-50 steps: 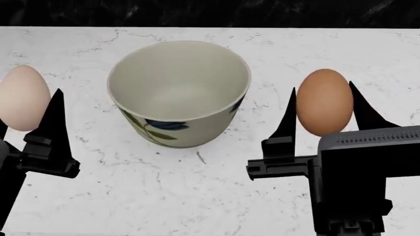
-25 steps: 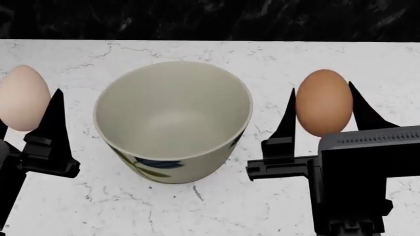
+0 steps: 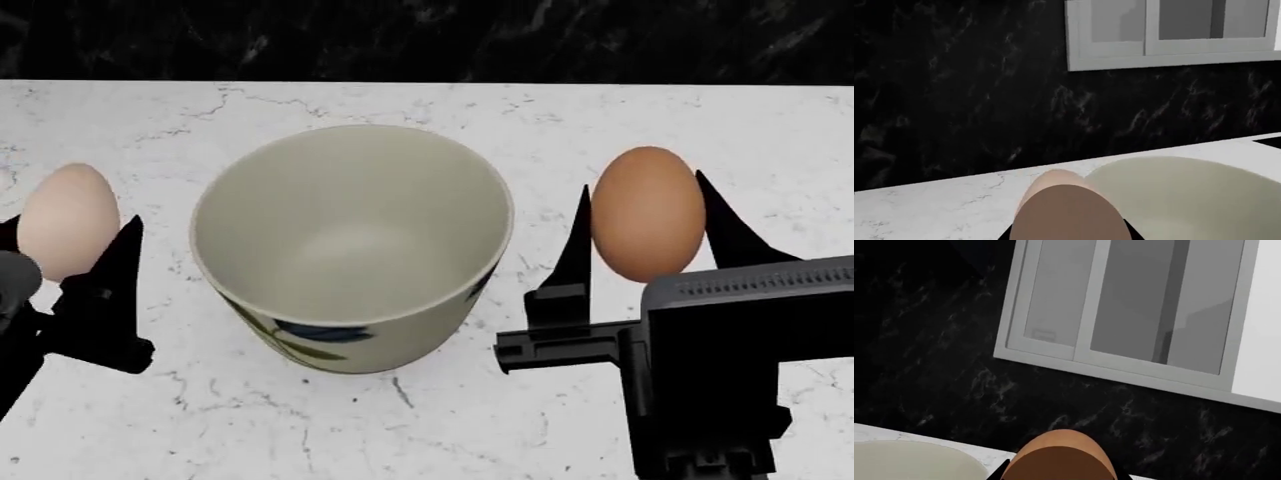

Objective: Place the eggs and milk next to the bowl.

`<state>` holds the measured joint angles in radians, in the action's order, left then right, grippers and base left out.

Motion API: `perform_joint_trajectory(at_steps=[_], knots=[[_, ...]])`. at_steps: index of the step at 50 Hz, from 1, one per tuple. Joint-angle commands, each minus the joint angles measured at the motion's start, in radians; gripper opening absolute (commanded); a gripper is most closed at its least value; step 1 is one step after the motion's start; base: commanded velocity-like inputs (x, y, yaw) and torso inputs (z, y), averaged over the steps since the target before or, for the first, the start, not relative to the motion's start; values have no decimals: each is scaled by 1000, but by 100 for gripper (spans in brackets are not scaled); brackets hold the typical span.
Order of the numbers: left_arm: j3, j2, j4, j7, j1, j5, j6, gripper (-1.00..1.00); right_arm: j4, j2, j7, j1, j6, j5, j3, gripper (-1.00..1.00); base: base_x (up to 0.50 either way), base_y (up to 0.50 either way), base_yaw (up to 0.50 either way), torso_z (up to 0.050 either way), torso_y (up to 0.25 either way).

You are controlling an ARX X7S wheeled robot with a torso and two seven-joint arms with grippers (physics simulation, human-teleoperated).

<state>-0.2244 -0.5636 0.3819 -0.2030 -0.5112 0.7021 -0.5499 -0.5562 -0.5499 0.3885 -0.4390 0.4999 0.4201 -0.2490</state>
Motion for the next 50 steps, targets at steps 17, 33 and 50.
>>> perform_joint_trajectory(at_steps=[17,33,50], knots=[[-88,-133,-19,147,-60,136,-262,-100,11,14,-48,10,-15,-27,21,-100,0,0,0,0,0],[-148,-130,-72,192,-78,106,-273,-100,9,10,-45,18,-22,-26,24,-100,0,0,0,0,0],[-206,-87,-164,238,-118,61,-252,-100,0,7,-37,18,-12,-25,22,-100,0,0,0,0,0]])
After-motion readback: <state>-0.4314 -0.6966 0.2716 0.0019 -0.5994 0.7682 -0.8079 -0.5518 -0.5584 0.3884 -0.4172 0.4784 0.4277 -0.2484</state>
